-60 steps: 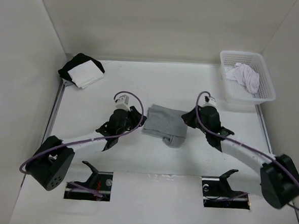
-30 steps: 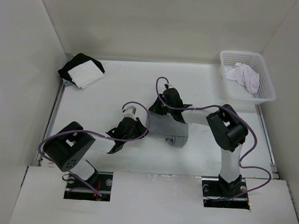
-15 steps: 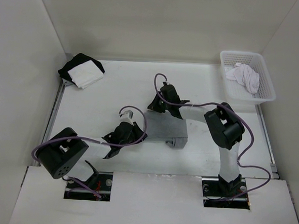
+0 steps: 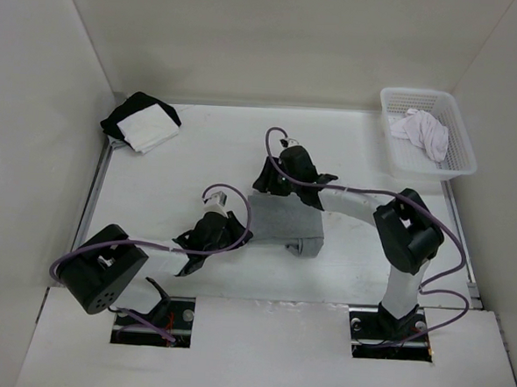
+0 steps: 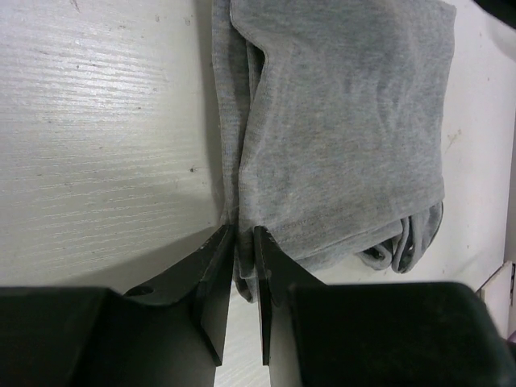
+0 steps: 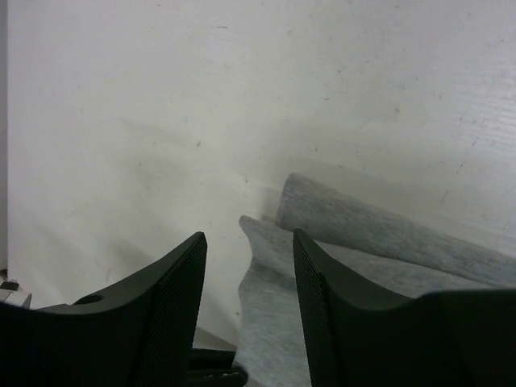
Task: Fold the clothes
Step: Fold the tank top
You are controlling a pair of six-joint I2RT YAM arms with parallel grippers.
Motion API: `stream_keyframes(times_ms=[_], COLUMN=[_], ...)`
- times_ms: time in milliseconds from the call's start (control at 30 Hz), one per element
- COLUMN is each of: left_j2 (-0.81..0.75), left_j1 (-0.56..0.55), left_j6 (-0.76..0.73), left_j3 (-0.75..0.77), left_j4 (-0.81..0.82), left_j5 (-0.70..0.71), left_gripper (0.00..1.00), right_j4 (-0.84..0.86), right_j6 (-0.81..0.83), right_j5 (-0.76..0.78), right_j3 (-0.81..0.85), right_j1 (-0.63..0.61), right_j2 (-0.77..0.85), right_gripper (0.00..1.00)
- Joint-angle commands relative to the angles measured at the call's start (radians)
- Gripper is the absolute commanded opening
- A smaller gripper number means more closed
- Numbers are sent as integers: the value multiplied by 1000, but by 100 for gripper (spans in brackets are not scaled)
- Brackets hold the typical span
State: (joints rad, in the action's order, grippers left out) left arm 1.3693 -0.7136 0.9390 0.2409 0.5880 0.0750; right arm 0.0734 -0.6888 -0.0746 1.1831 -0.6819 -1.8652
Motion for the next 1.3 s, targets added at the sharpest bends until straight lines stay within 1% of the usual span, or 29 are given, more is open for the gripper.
stream_keyframes(times_ms=[0,167,367,400,500,533,633,667,867,900,933,1000,1033,1067,1133,1267], left_j2=[-26,-29,0,7,23,31,53,57,65,62,59,45,31,11,-42,-194], left_j1=[7,10,-1,3,6,6,0,-2,16,19,24,41,49,55,72,125], left_j6=[-6,-5,1,1,3,3,9,12,23,23,23,24,26,26,20,-3], left_j3=[-18,-23,-20,-22,-26,-29,-31,-34,-52,-54,-55,-61,-64,-71,-81,-88], left_j4=[33,41,71,81,105,113,131,137,157,154,153,148,147,144,121,17], left_j5=[-1,-3,-18,-24,-37,-38,-50,-55,-61,-61,-61,-61,-61,-61,-52,-37], left_gripper=[16,16,15,15,13,12,9,9,9,10,12,22,26,28,32,33], right_j4=[-115,-145,-234,-239,-245,-242,-239,-239,-254,-259,-256,-242,-227,-203,-135,14], right_j6=[112,135,172,172,164,161,144,140,118,115,114,107,106,103,92,81], right_j5=[24,30,32,32,33,38,42,42,33,32,32,30,30,30,27,22], right_j3=[67,96,167,171,184,188,217,230,331,340,343,337,326,310,264,138], right_j1=[-9,-18,-26,-26,-26,-26,-20,-17,2,2,2,2,2,3,8,25], right_j2=[-26,-63,-100,-101,-109,-112,-130,-140,-222,-230,-235,-227,-215,-198,-145,9], right_gripper=[53,53,48,45,22,16,9,8,12,15,21,35,40,43,46,49])
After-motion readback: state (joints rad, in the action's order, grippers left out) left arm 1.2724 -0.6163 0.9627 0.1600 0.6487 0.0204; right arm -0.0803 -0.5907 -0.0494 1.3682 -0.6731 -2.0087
